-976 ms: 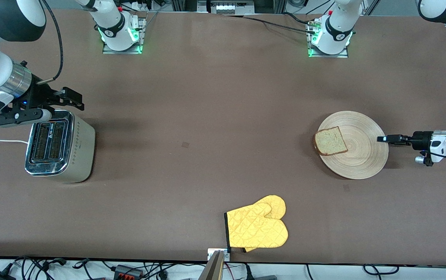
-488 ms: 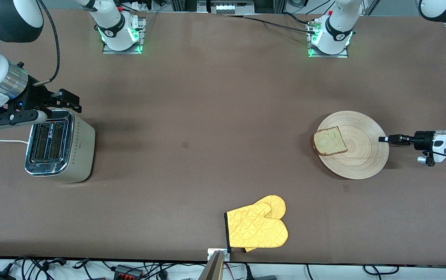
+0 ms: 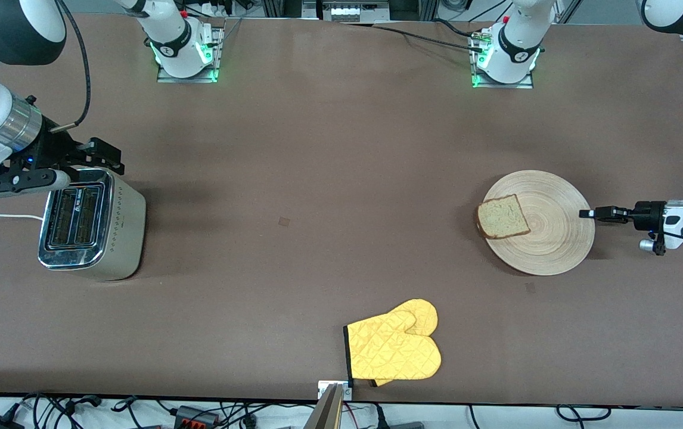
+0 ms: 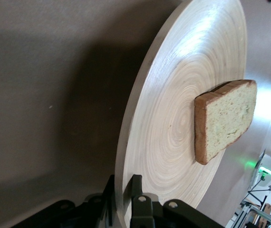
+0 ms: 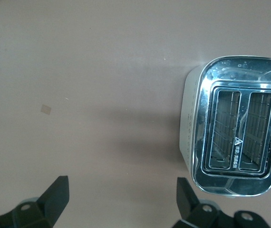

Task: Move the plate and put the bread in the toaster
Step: 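Slide the plate toward the table middle with the left gripper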

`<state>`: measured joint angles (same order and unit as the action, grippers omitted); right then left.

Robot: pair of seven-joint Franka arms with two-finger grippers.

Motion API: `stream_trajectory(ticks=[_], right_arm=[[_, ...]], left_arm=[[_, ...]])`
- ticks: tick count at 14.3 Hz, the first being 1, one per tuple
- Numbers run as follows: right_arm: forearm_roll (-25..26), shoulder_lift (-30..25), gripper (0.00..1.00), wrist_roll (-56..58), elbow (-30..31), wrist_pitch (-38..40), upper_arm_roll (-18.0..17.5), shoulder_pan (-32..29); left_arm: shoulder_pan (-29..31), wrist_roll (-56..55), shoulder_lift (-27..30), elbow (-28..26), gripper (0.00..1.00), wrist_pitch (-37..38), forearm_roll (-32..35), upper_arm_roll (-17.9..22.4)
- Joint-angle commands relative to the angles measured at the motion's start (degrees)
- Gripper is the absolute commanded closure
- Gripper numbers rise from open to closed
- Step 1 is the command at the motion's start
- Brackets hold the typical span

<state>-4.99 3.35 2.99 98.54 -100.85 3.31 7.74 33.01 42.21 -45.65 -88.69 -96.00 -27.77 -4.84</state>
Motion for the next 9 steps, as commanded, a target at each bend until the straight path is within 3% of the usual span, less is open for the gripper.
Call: stream_trajectory(ticks=[1,9], right_arm=[[-0.73,-0.71,0.0,-0.44,0.25,-0.48,0.12,-0.1],[-0.46,-0.71,0.0,0.35,0.34,-0.4,0.38,-0.88]], left_arm=[[-0.31,0.15,-0.31,1.23,0.99,2.04,-2.64,-0.61],[-6.28,-0.82,-0.58,2.38,0.99,9.6,-12.31,-0.96]])
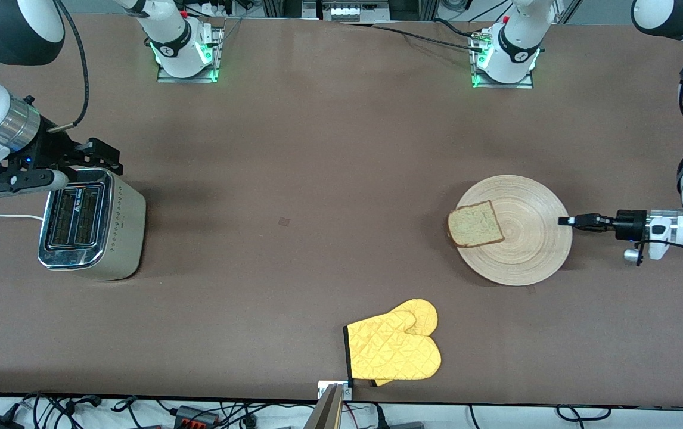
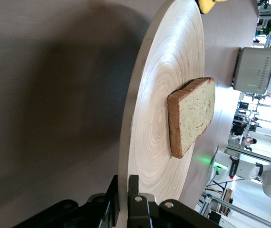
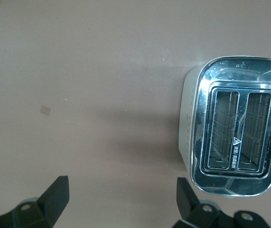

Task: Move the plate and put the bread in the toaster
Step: 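Slide the plate toward the table middle with the left gripper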

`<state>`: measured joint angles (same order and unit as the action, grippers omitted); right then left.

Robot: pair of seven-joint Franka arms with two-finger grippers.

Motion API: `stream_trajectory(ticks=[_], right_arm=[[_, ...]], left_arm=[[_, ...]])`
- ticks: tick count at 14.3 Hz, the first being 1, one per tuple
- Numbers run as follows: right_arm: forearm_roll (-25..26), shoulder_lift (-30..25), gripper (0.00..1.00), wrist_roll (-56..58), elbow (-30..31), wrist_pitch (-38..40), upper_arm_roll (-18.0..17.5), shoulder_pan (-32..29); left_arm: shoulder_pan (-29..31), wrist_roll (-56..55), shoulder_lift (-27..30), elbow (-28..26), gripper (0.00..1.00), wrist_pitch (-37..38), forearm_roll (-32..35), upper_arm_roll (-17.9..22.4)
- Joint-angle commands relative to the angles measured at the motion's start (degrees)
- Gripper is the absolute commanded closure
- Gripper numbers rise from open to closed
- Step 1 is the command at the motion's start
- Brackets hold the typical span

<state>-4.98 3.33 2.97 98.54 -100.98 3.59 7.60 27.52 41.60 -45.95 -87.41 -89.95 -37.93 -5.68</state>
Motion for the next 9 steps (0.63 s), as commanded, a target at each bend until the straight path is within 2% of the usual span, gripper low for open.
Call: stream_trajectory(ticks=[1,5,9], right_arm=[[-0.29,-0.69,0.0,0.37,0.34,-0.44,0.1,-0.83],[0.06,-0.87,0.0,-0.51,0.34,-1.15,-0.17,-0.22],[0.85,-0.34,0.0,-0.6,0.34,-1.85,-0.43,-0.13]], left_arm=[[-1.94,-0.12,-0.28,1.02,0.99,3.9,-2.32,-0.46],[-7.55,-0.12,-0.89,0.93,0.99,4.17,-4.86,-0.47],[-13.53,-0.64,-1.94,0.66,0.99,4.17,-11.88,-0.56]])
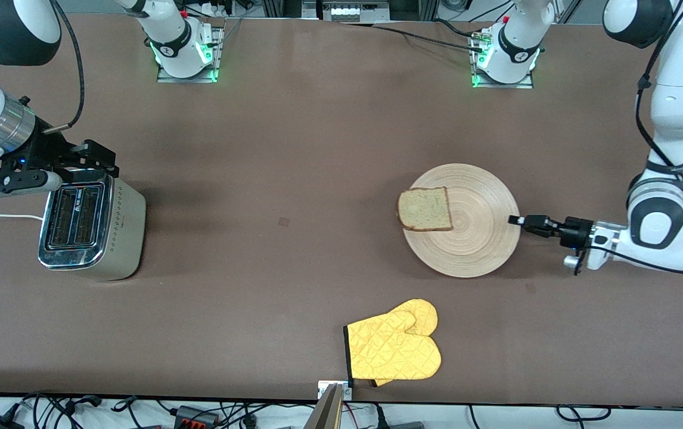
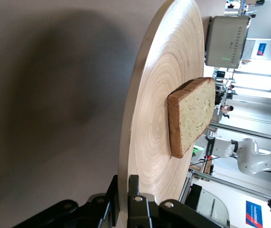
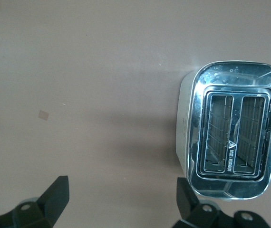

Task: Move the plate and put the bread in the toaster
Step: 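Slide the plate toward the table middle with the left gripper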

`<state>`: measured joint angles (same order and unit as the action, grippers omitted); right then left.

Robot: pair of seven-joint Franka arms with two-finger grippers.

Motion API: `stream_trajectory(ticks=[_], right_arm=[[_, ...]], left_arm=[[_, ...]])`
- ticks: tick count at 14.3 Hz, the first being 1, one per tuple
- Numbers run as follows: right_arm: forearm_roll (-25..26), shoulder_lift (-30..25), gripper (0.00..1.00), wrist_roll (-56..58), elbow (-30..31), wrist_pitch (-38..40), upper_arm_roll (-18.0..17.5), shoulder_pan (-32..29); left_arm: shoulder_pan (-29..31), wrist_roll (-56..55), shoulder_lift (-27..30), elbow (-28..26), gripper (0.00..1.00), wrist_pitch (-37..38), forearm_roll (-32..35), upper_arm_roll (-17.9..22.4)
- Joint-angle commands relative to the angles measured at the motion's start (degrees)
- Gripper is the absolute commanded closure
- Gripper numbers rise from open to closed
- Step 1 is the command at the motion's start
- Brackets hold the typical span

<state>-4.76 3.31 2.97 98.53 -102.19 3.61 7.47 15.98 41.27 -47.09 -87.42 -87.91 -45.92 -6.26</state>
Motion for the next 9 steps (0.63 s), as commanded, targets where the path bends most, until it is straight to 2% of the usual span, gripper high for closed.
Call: stream_trajectory(ticks=[1,4,7,9], right_arm=[[0.71,-0.41,0.0,-0.51,0.34,-0.29,-0.44,0.0],[0.63,-0.41,0.0,-0.6,0.43,-0.02,-0.44,0.0],[0.89,0.99,0.0,-0.51,0.52,-1.77,-0.27,-0.26],[2.9,1.7,0.0,-0.6,0.52,-2.74,-0.36,-0.09]], left_arm=[[-3.48,-0.92,-1.25,0.32,0.99,2.04,-5.92,0.1],[-8.75,-2.59,-2.48,0.14,0.99,0.03,-12.43,0.11],[-14.11,-2.78,-2.22,-3.27,0.99,-6.91,-18.57,0.11],[-18.15,-2.77,-2.22,-4.51,0.99,-9.99,-22.97,0.11]])
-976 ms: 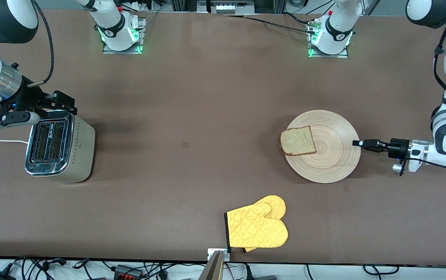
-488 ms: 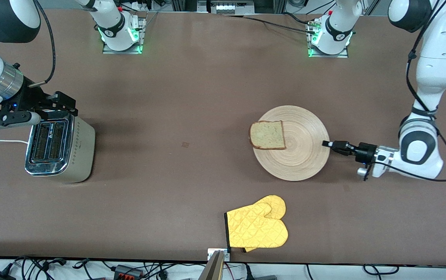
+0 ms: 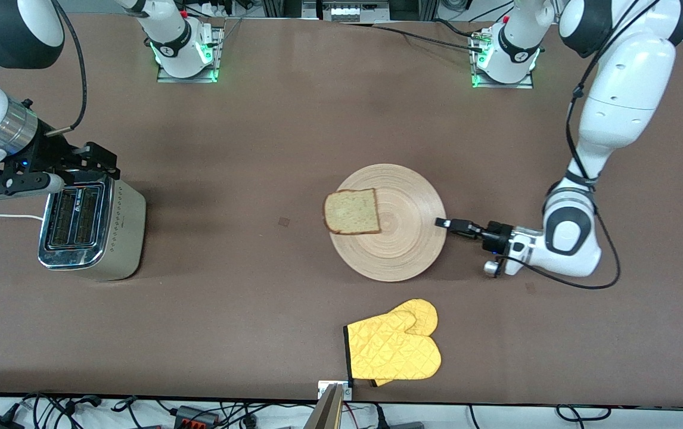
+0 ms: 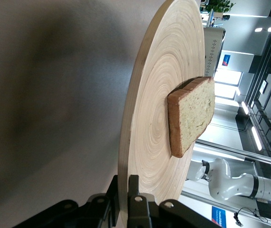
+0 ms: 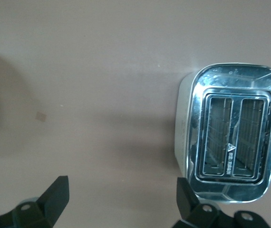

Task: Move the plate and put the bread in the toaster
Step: 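Slide the plate toward the table middle with the left gripper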

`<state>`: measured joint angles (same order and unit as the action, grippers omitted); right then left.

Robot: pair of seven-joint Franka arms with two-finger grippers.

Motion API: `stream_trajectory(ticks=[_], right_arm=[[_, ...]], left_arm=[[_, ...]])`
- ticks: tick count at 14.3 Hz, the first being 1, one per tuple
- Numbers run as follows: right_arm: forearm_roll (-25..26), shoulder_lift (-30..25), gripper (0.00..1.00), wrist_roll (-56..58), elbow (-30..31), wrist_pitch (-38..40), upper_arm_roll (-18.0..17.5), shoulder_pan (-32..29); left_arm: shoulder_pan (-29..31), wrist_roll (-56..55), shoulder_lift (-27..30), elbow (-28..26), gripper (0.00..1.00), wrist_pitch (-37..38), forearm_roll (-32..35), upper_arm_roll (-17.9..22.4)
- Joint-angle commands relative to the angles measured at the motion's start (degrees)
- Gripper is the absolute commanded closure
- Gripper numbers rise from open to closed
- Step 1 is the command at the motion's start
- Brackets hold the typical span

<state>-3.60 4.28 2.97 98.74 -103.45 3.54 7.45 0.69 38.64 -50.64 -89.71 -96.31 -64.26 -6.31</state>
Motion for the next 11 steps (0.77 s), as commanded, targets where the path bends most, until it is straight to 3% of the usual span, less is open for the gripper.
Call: stream_trajectory(ticks=[1,5,11], right_arm=[[1.93,0.9,0.0,-0.59,0.22,-1.75,-0.29,0.02],[2.01,1.87,0.0,-0.59,0.4,-2.99,-0.37,0.46],[1.93,5.38,0.0,-0.68,0.4,-4.92,-0.37,2.48]], left_arm=[[-4.54,-0.14,1.33,-2.48,0.99,-3.08,-6.04,0.16],[-11.84,0.38,0.89,-2.05,0.99,-8.36,-11.31,0.16],[-15.01,0.47,-1.39,-1.25,0.99,-11.53,-13.78,0.16]])
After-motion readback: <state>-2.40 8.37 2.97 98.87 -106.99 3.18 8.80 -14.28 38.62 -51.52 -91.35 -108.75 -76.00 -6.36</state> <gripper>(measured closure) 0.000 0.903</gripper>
